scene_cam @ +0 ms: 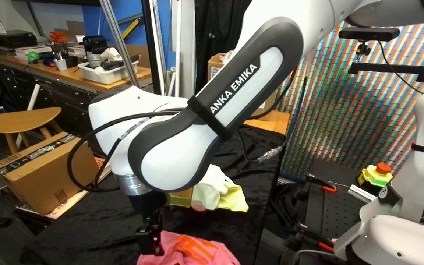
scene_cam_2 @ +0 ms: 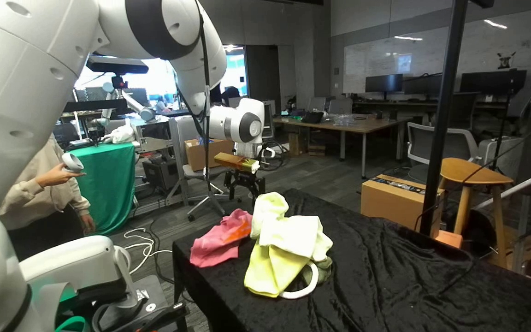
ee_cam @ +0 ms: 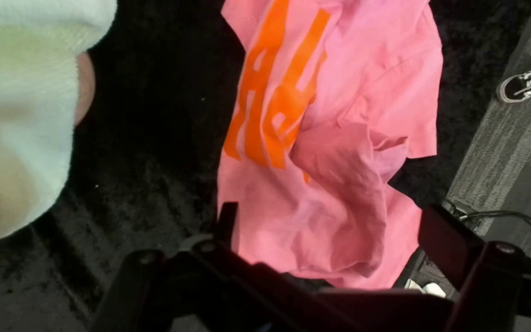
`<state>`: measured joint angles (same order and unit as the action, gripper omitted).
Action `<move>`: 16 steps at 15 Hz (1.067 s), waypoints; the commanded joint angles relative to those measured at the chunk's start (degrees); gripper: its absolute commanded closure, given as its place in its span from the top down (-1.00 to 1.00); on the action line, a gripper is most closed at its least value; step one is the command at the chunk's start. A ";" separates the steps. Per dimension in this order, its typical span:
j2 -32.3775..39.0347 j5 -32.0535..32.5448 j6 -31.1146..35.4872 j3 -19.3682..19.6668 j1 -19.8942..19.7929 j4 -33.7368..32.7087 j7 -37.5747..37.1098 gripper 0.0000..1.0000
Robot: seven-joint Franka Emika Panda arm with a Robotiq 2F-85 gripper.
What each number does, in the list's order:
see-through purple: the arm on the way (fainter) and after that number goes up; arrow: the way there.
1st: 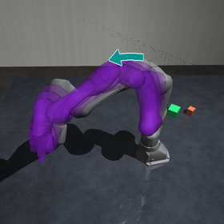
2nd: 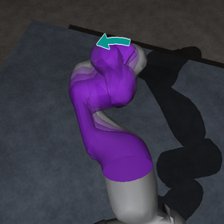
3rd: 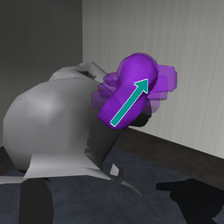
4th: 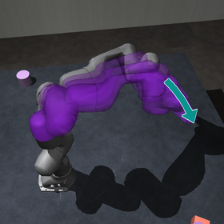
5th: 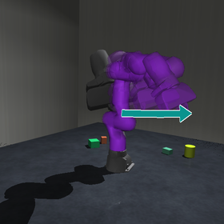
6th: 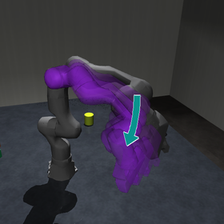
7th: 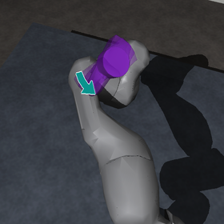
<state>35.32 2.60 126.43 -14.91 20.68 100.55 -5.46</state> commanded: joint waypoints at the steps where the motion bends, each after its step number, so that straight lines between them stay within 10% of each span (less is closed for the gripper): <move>1: 3.80 -2.12 -3.29 0.05 -0.21 -4.72 1.77 1.00; 16: 8.93 -2.85 -3.42 2.12 -1.53 -5.48 1.90 1.00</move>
<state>43.13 0.49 123.77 -12.97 19.29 96.71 -4.67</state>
